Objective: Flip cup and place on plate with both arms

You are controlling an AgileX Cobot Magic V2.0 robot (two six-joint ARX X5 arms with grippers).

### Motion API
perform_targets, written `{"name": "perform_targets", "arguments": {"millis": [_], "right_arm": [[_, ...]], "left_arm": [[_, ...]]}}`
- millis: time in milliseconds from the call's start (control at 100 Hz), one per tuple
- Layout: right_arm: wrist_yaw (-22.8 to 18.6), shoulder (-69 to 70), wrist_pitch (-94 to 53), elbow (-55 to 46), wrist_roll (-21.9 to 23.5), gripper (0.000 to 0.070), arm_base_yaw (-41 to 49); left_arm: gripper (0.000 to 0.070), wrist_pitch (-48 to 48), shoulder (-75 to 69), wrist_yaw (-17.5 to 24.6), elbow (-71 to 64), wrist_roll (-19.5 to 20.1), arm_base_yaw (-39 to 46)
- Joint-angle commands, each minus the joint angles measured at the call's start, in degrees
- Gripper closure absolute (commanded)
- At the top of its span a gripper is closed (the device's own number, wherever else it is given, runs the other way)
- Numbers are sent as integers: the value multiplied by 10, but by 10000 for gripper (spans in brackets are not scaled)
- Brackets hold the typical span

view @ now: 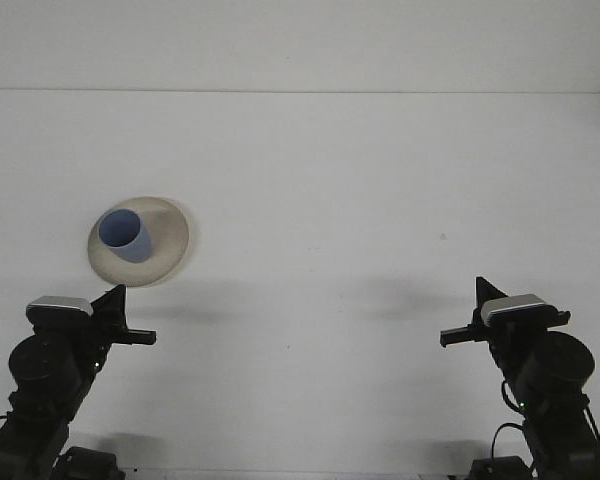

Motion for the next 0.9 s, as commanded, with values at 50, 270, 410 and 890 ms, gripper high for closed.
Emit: {"name": "perform_targets", "arguments": {"millis": [50, 270, 410, 890], "right_arm": [[2, 2, 6, 2, -2, 700, 0], [2, 2, 6, 2, -2, 700, 0], [2, 2, 6, 2, -2, 700, 0], [2, 2, 6, 2, -2, 700, 0]], "left_arm": [[689, 5, -4, 1, 5, 9, -1], [689, 5, -16, 1, 5, 9, -1], [689, 6, -23, 1, 5, 9, -1], [689, 235, -96, 1, -134, 26, 0]]}}
